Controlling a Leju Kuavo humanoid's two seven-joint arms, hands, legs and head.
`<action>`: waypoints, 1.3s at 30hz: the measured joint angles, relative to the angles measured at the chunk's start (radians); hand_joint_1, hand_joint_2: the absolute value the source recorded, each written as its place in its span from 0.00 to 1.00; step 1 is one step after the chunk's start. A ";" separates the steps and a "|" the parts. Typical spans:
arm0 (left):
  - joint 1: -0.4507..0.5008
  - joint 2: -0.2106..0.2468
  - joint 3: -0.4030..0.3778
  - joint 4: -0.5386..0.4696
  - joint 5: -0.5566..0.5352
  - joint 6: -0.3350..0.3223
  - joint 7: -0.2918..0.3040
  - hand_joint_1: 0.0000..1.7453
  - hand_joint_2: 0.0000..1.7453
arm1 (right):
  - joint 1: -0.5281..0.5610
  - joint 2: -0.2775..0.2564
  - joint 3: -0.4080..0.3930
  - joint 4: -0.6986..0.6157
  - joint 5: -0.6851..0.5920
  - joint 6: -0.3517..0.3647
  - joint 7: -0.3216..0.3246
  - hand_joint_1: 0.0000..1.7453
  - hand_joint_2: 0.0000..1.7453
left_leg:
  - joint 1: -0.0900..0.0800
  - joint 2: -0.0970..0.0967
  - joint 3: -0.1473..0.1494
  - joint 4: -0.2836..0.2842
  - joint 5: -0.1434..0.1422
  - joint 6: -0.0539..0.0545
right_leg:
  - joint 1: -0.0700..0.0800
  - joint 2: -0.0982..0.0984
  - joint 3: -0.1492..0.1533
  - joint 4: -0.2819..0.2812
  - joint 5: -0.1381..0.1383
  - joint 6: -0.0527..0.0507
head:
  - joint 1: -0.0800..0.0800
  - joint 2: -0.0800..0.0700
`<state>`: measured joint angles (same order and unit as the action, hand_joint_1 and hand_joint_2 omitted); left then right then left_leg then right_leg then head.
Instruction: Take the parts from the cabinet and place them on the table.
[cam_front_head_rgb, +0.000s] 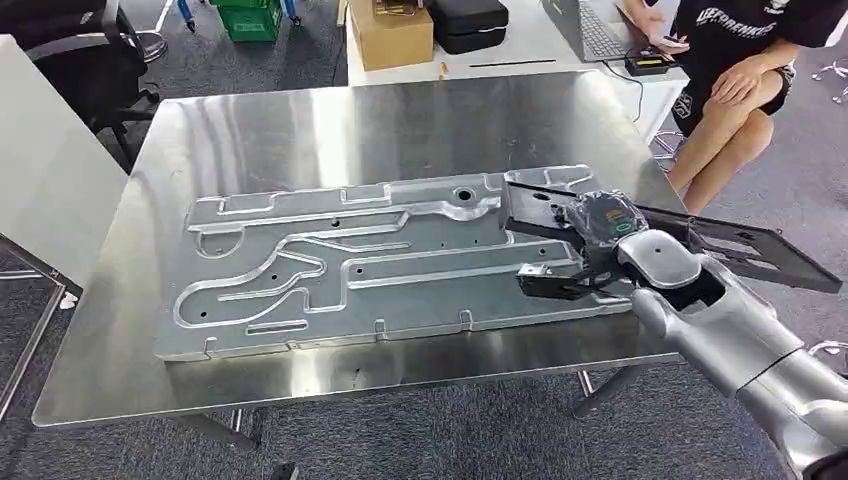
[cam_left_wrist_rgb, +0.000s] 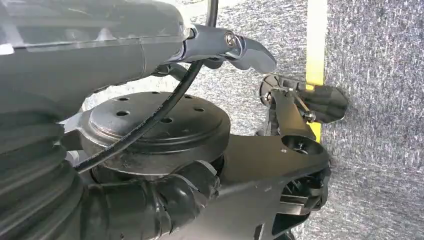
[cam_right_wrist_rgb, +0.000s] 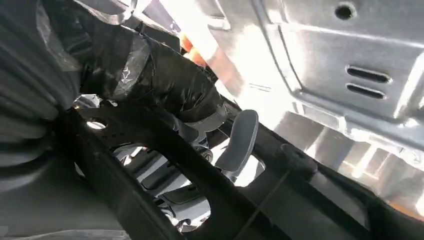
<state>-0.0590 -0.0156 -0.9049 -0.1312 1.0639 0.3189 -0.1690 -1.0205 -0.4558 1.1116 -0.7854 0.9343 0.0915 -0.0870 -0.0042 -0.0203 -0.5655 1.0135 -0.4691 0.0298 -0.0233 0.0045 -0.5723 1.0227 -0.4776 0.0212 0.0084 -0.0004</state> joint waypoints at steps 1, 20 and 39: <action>-0.001 0.000 -0.001 0.000 0.001 0.004 0.002 0.00 1.00 | -0.004 0.018 -0.003 0.020 0.007 -0.001 -0.003 1.00 1.00 | 0.000 0.000 0.000 0.000 0.000 0.000 | 0.000 0.000 0.000 0.000 0.000 0.000 | 0.000 0.000; -0.002 0.000 -0.019 0.000 0.036 -0.001 -0.004 0.00 1.00 | -0.037 0.237 0.103 -0.202 -0.025 0.128 -0.041 1.00 1.00 | 0.000 0.002 0.000 0.000 0.000 0.000 | 0.000 0.002 -0.001 0.000 0.000 0.000 | 0.000 0.000; 0.000 0.000 -0.019 0.000 0.068 -0.001 -0.013 0.00 1.00 | -0.078 0.241 0.291 -0.502 -0.145 0.160 -0.023 1.00 1.00 | 0.000 0.002 0.001 0.000 0.000 0.000 | 0.000 0.002 0.001 -0.001 0.000 0.000 | 0.000 0.000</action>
<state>-0.0589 -0.0160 -0.9239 -0.1312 1.1315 0.3177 -0.1823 -1.0983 -0.2148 1.4030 -1.2875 0.7893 0.2514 -0.1102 -0.0044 -0.0182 -0.5648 1.0139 -0.4691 0.0297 -0.0237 0.0066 -0.5716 1.0214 -0.4772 0.0210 0.0084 -0.0004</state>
